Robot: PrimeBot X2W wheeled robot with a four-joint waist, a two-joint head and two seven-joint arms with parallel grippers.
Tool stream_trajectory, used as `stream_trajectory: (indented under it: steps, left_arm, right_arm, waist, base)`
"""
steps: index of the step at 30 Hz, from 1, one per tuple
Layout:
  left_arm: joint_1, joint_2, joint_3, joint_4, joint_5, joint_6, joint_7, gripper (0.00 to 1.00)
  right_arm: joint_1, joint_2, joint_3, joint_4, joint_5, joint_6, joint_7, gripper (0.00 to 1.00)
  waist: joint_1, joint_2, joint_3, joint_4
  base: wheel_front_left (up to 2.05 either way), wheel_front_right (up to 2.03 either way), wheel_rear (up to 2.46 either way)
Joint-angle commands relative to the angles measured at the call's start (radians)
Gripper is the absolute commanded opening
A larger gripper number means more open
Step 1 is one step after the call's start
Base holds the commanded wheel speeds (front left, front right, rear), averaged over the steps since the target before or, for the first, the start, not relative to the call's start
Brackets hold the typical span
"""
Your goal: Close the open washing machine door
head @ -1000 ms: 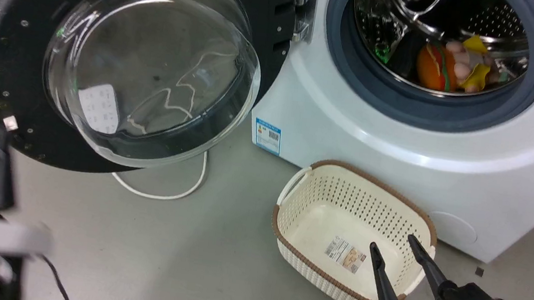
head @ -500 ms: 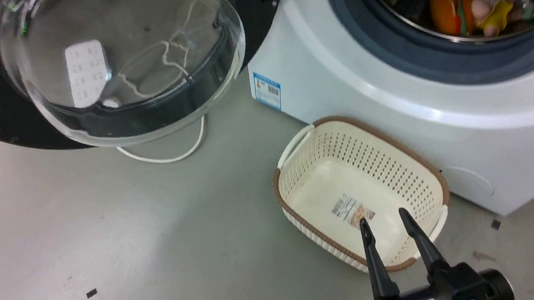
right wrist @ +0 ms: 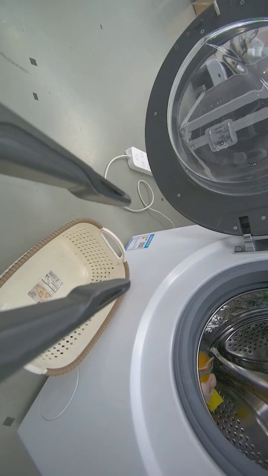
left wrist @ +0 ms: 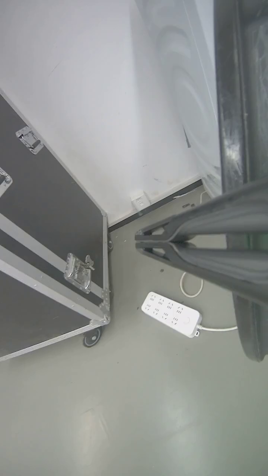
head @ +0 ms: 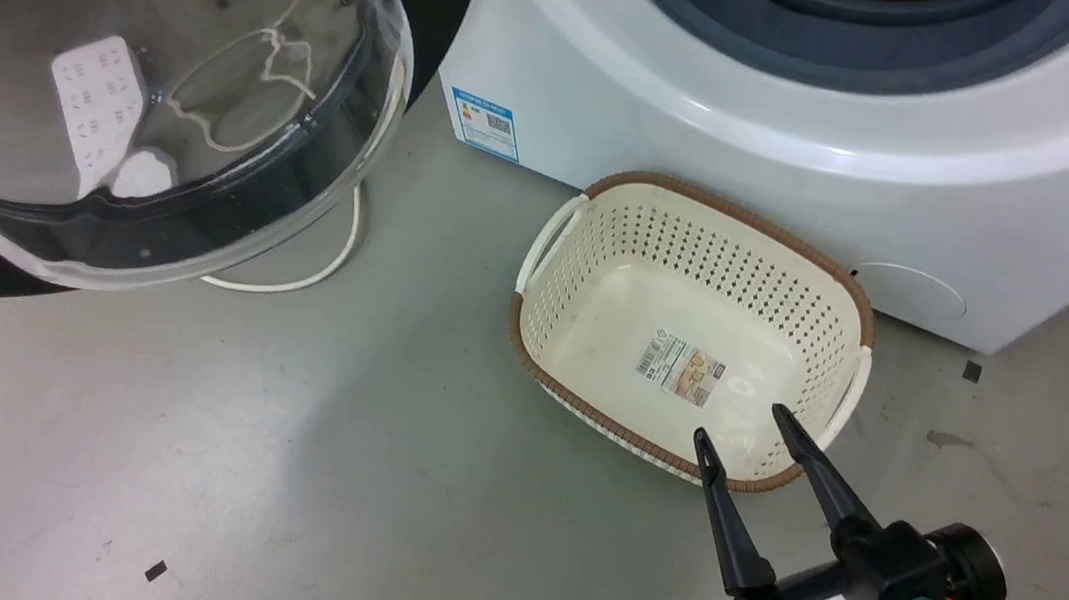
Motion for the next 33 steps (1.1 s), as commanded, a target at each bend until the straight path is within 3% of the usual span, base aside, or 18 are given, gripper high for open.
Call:
stream_trajectory:
  steps: [1, 3, 7, 8, 9, 16, 17, 18, 25, 33]
  left_arm:
    - [-0.041, 0.015, 0.017, 0.031, -0.038, -0.012, 0.042, 0.0]
    - [-0.056, 0.017, 0.02, 0.047, -0.059, -0.021, 0.081, 0.0]
    - [-0.092, 0.025, 0.018, 0.098, -0.144, -0.074, 0.287, 0.0]
    - [-0.092, 0.025, 0.018, 0.098, -0.144, -0.074, 0.287, 0.0]
    - [-0.101, 0.027, 0.028, 0.107, -0.206, -0.097, 0.417, 0.0]
    - [-0.083, -0.007, 0.057, 0.062, -0.334, -0.106, 0.661, 0.0]
    - [-0.069, -0.023, 0.056, 0.04, -0.345, -0.106, 0.69, 0.0]
    - [-0.013, -0.078, 0.048, -0.036, -0.373, -0.105, 0.766, 0.0]
    - [0.166, -0.223, 0.023, -0.268, -0.421, -0.064, 0.905, 0.0]
    - [0.427, -0.43, 0.008, -0.625, -0.488, 0.049, 1.02, 0.0]
  right_arm:
    - [-0.016, -0.003, 0.006, -0.002, -0.001, 0.001, -0.011, 1.0]
    - [-0.016, -0.003, 0.008, -0.003, -0.001, 0.001, -0.013, 1.0]
    - [-0.014, -0.003, 0.011, -0.005, -0.001, 0.001, -0.024, 1.0]
    - [-0.014, -0.003, 0.011, -0.005, -0.001, 0.001, -0.024, 1.0]
    - [-0.013, -0.002, 0.012, -0.003, -0.002, 0.001, -0.03, 1.0]
    - [-0.004, 0.0, 0.018, 0.008, 0.007, 0.001, -0.042, 1.0]
    - [-0.002, 0.0, 0.017, 0.01, 0.01, 0.001, -0.042, 1.0]
    - [0.008, 0.001, 0.015, 0.017, 0.019, 0.001, -0.042, 1.0]
    - [0.024, 0.001, 0.009, 0.017, 0.057, 0.001, -0.042, 1.0]
    - [0.054, 0.001, -0.047, 0.011, 0.086, 0.001, -0.042, 1.0]
  waist:
    - [-0.0001, 0.0, 0.007, -0.003]
    - [-0.0001, 0.0, 0.01, -0.003]
    - [-0.0001, 0.0, 0.02, 0.003]
    - [-0.0001, 0.0, 0.02, 0.003]
    - [-0.0001, 0.0, 0.018, 0.013]
    - [-0.0001, 0.0, -0.013, 0.042]
    - [-0.0001, 0.0, -0.021, 0.045]
    - [-0.0001, 0.0, -0.057, 0.053]
    - [-0.0001, 0.0, -0.133, 0.052]
    - [-0.0001, 0.0, -0.192, 0.024]
  base:
    - [0.0, 0.0, 0.0]
    - [0.0, 0.0, 0.0]
    - [0.0, 0.0, 0.0]
    - [0.0, 0.0, 0.0]
    - [0.0, 0.0, 0.0]
    - [0.0, 0.0, 0.0]
    - [0.0, 0.0, 0.0]
    - [0.0, 0.0, 0.0]
    - [0.0, 0.0, 0.0]
    - [0.0, 0.0, 0.0]
